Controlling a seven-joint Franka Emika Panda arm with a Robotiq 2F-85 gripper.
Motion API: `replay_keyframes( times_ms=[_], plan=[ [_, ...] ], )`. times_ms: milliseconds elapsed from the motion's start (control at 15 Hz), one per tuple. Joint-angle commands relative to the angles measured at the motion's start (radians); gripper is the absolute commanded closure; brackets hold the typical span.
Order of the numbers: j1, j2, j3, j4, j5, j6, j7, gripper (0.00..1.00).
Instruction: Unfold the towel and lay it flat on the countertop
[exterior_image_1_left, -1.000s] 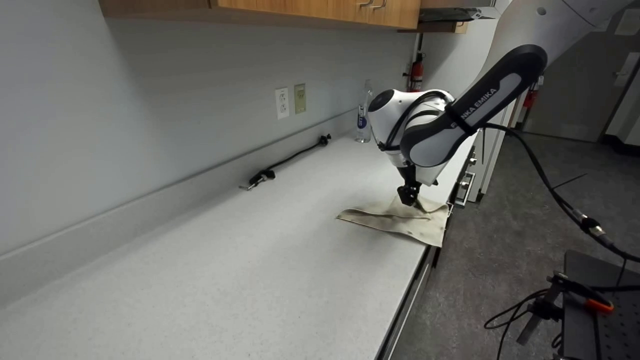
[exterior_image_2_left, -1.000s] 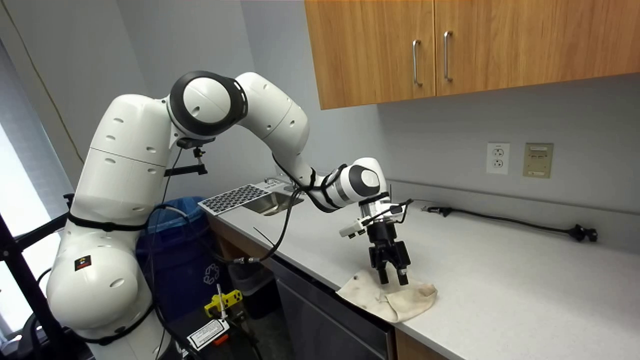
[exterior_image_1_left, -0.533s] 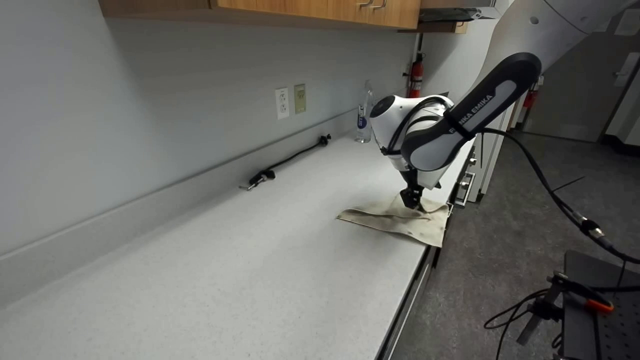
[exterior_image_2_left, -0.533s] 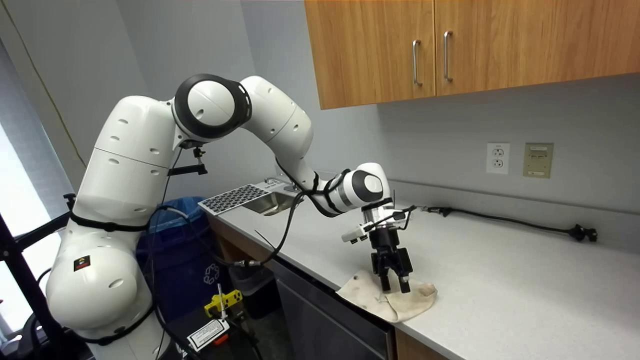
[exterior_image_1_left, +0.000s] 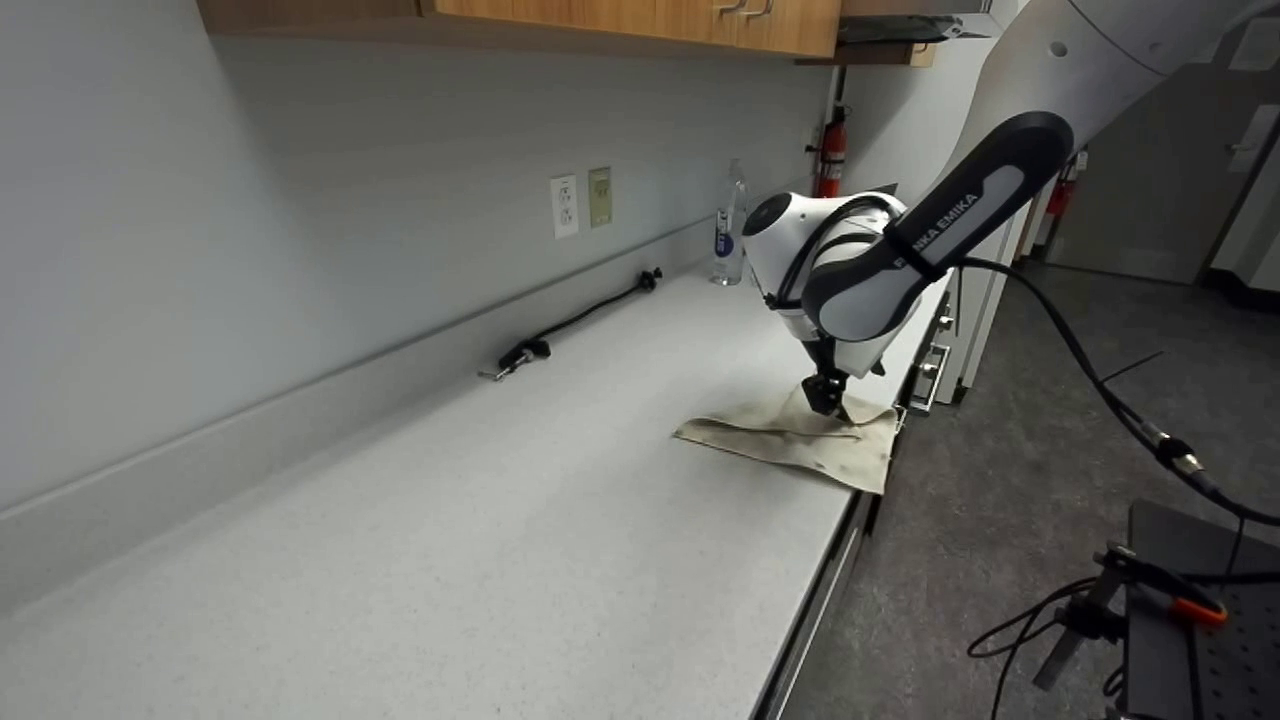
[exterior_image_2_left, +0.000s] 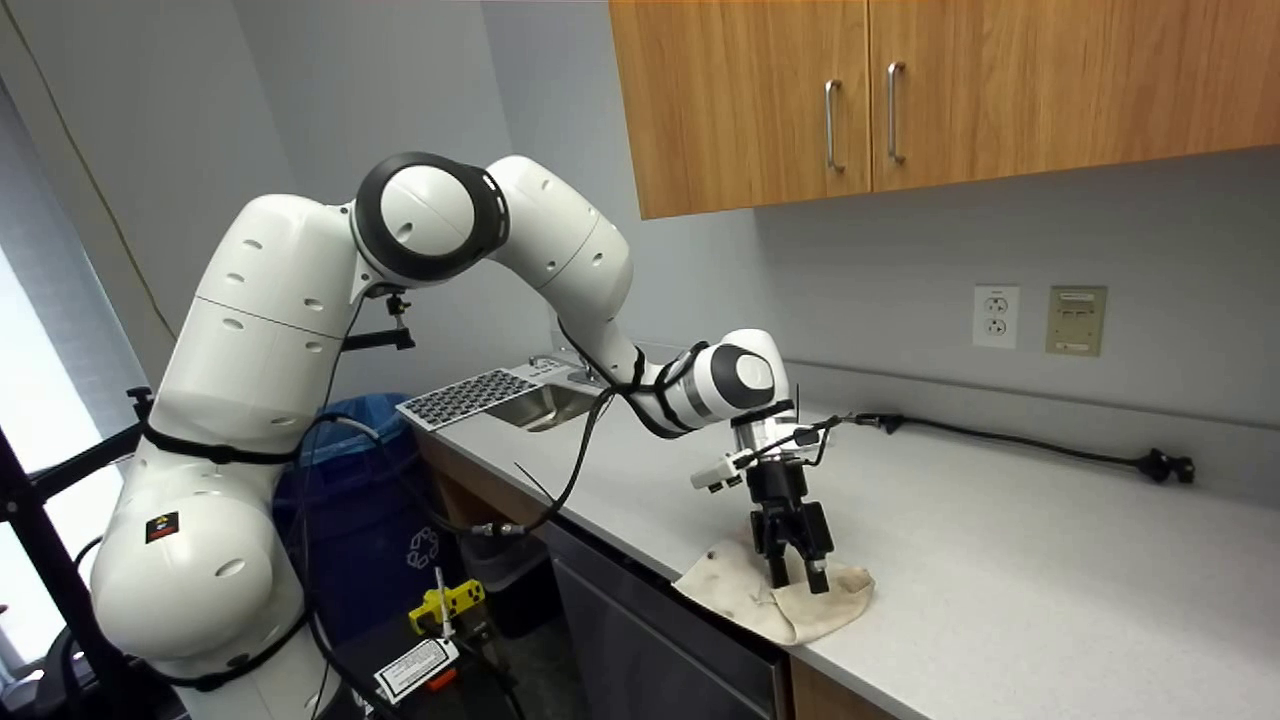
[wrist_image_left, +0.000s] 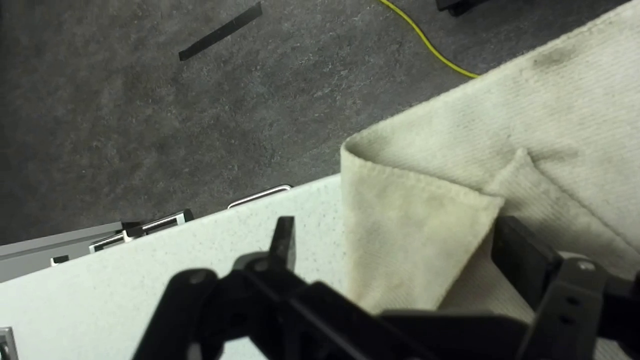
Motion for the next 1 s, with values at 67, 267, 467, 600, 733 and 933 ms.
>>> replay_keyframes(
  times_ms=[67, 267, 467, 600, 733, 933],
  plan=[
    [0.003, 0.026, -0.022, 0.034, 0.005, -0.004, 0.032, 0.0],
    [0.001, 0.033, -0.034, 0.038, 0.005, -0.007, 0.047, 0.0],
    [-0.002, 0.04, -0.042, 0.042, 0.01, -0.01, 0.054, 0.0],
    [-0.002, 0.047, -0.048, 0.045, 0.007, -0.012, 0.059, 0.0],
    [-0.001, 0.052, -0.054, 0.049, 0.006, -0.014, 0.064, 0.0],
    [0.005, 0.058, -0.066, 0.054, -0.005, -0.02, 0.087, 0.0]
  ],
)
